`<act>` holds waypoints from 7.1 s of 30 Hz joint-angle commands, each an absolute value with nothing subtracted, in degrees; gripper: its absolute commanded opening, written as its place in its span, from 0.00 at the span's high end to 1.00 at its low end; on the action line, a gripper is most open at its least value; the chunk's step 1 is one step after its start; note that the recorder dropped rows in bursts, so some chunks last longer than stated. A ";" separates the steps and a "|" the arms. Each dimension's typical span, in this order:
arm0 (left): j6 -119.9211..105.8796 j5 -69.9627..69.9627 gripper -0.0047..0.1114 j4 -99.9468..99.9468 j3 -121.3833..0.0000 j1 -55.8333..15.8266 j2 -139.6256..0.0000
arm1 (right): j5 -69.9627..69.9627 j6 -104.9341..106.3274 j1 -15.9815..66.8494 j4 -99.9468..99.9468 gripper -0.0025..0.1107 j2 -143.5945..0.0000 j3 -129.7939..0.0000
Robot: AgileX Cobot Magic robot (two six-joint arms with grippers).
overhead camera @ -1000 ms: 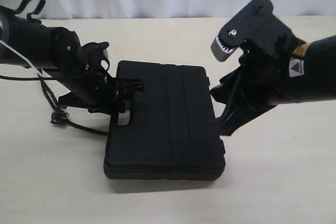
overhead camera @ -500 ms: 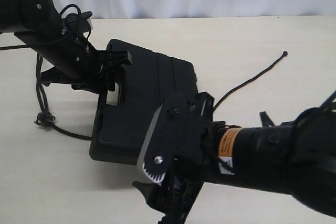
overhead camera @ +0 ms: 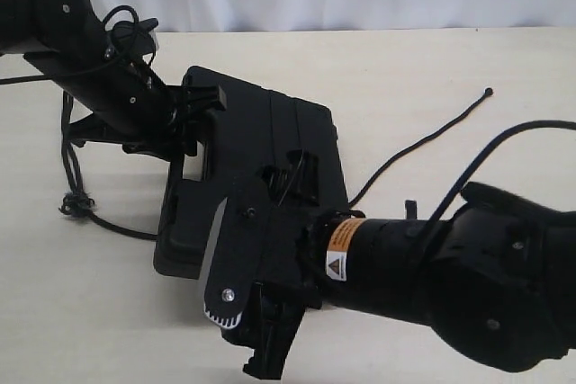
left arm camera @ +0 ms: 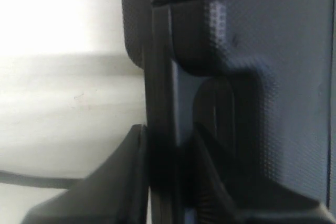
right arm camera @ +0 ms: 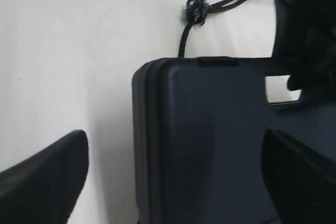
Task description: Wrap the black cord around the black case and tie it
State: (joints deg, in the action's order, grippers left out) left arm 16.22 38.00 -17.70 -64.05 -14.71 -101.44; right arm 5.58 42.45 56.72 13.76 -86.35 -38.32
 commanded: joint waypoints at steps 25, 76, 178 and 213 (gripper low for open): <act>16.13 35.63 0.96 -17.82 -64.84 -14.55 -100.14 | 47.20 93.89 82.15 79.45 0.28 -89.90 -34.65; -3.84 34.94 0.96 -27.68 -64.84 -14.55 -100.01 | 69.96 69.74 77.44 67.07 0.94 -120.67 -41.22; 24.71 3.57 0.96 6.82 -51.13 -1.43 -112.68 | 47.61 32.22 65.92 59.19 0.94 -100.70 -25.94; 2.62 -27.40 0.96 51.79 -25.87 -6.73 -79.53 | 37.51 17.45 48.16 38.09 0.94 -101.87 -27.80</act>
State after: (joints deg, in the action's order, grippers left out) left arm 5.09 -24.48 46.92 -26.11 -6.22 -79.91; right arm 48.06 17.96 48.79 36.29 -99.95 -28.49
